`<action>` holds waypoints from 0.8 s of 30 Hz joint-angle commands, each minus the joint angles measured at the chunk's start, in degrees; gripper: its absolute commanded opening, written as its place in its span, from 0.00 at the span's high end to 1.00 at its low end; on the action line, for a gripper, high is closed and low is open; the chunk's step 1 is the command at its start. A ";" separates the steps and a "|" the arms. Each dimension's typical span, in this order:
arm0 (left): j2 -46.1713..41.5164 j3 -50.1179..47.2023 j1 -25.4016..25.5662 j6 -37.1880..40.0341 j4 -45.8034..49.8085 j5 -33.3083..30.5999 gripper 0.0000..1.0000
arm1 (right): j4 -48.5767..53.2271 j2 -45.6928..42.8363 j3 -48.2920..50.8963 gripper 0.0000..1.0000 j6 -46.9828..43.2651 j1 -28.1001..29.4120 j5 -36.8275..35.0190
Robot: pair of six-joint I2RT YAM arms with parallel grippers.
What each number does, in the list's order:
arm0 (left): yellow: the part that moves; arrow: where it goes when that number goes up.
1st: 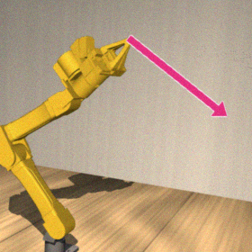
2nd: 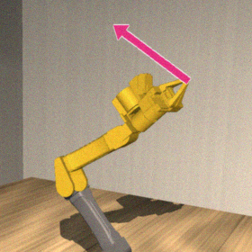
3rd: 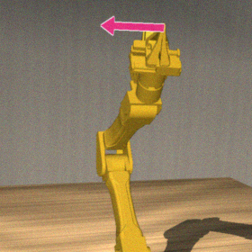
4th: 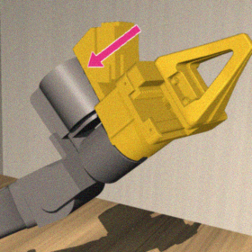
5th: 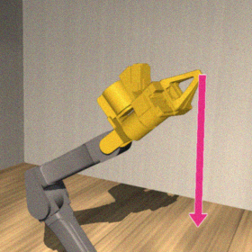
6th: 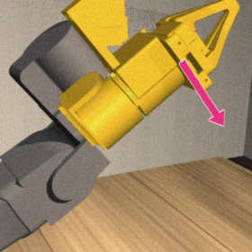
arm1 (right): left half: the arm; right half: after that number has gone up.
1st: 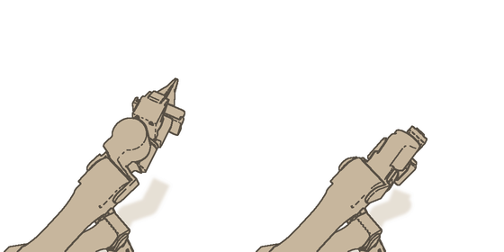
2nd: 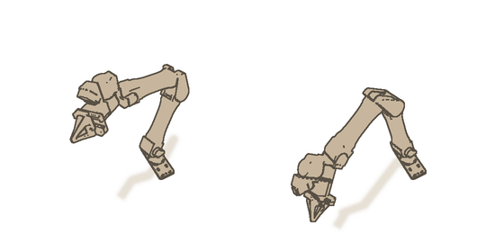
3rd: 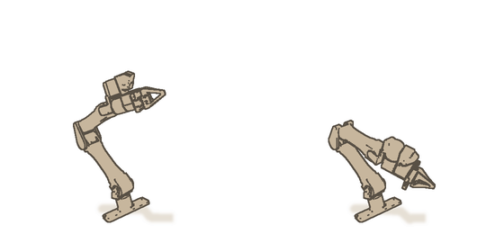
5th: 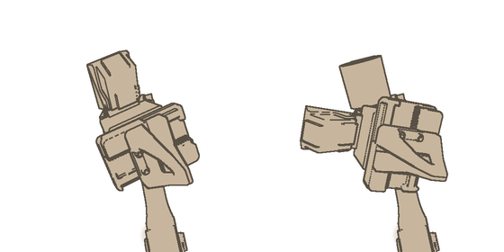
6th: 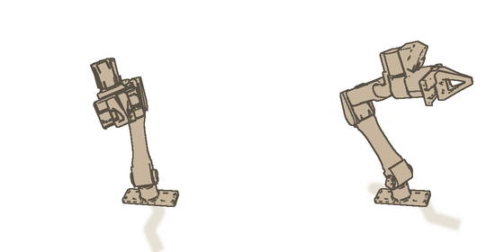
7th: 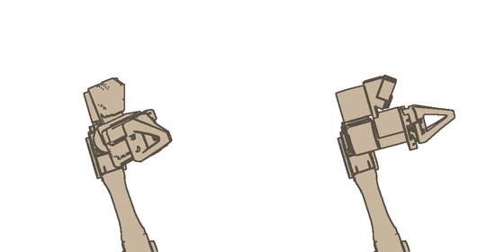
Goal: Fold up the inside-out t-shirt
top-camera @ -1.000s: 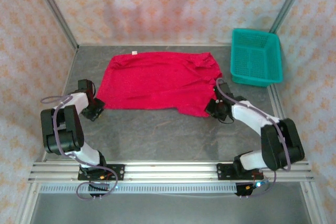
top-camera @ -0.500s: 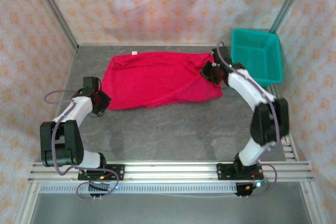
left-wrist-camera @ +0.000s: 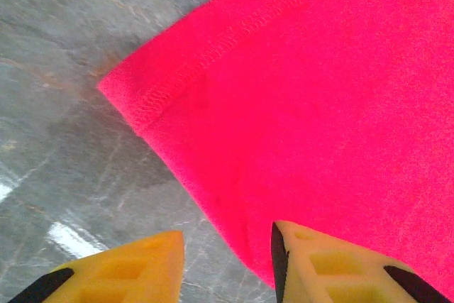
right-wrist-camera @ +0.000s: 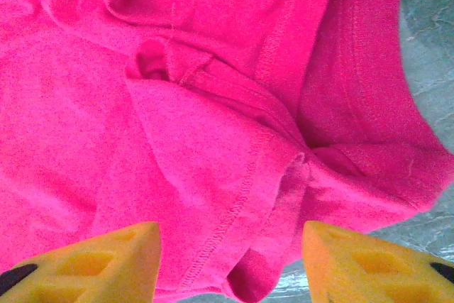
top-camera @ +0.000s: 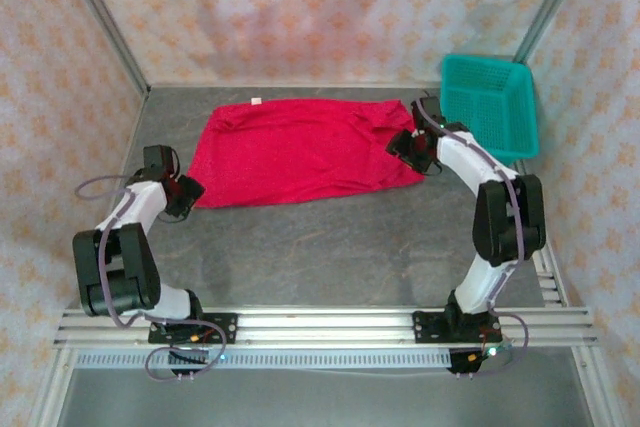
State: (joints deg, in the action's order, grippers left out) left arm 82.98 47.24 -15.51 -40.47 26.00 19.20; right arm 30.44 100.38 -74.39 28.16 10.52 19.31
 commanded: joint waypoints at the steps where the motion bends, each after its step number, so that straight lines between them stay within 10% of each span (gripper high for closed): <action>1: 3.08 2.40 -1.37 0.48 -1.09 4.12 0.60 | -2.37 1.49 0.86 0.45 -1.29 -1.25 -2.39; 13: 6.87 2.78 -4.30 -1.63 -4.16 3.65 0.52 | -1.09 11.01 -7.48 0.50 -2.89 -1.91 -2.85; 20: 8.97 3.15 -4.36 -1.46 -4.56 2.66 0.54 | -1.56 11.17 -7.34 0.93 -1.88 -1.92 -1.58; 24: 8.39 2.59 -4.35 -1.63 -4.64 2.18 0.54 | 0.36 7.75 -5.74 1.00 -2.23 -1.98 -1.52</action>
State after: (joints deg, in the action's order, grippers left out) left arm 91.77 48.84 -19.55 -41.80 22.00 23.09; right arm 28.77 111.48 -80.38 26.13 8.67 18.04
